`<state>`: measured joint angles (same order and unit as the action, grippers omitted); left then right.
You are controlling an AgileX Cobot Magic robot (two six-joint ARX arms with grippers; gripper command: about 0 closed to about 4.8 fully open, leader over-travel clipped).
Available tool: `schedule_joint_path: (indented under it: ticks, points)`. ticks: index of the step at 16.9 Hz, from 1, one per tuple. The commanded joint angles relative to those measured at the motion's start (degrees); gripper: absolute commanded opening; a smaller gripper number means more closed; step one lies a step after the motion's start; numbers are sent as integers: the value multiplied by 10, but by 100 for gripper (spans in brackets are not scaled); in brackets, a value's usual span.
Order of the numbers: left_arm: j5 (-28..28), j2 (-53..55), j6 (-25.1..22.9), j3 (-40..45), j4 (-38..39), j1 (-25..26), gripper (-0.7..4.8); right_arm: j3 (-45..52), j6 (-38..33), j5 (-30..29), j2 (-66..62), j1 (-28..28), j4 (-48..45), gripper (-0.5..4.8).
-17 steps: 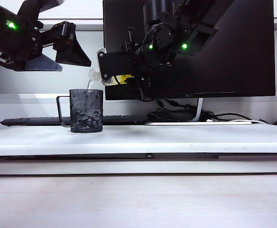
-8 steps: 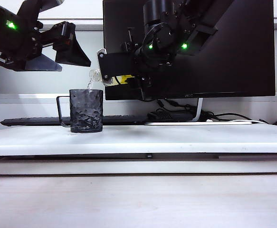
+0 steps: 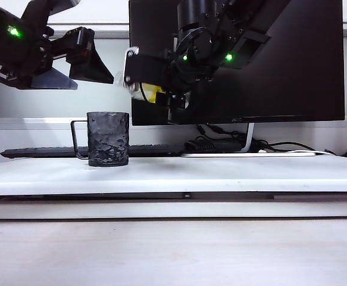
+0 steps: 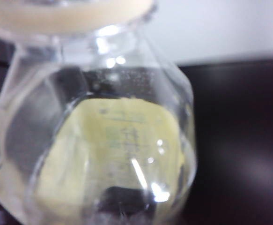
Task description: Carefully pick up the bottle and pour some water from the bottle into the cup.
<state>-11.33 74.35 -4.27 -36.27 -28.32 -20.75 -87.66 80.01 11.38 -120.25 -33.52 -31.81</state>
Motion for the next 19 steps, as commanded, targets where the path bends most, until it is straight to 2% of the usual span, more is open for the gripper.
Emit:
schedule_joint_path:
  ticks: [1,5,7,10,12,16,19]
  points:
    - [12,-5,4,-1,-8,1,479,-4,-149,59,6,-2,-16,206]
    - [15,-33,17,-2,-22,1,479,-5,-253,126,18,-9,-19,206]
    - [15,-53,23,-2,-26,1,479,-5,-349,162,35,-21,-12,206]
    - [15,-86,39,-2,-26,1,479,-5,-423,159,73,-28,20,197]
    - [15,-126,41,-2,-23,1,479,-5,-467,158,134,-34,79,197]
    - [15,-210,45,-2,37,0,479,-5,-595,162,267,-39,185,197]
    - [10,-268,64,-2,59,0,479,-5,-655,162,360,-38,288,197]
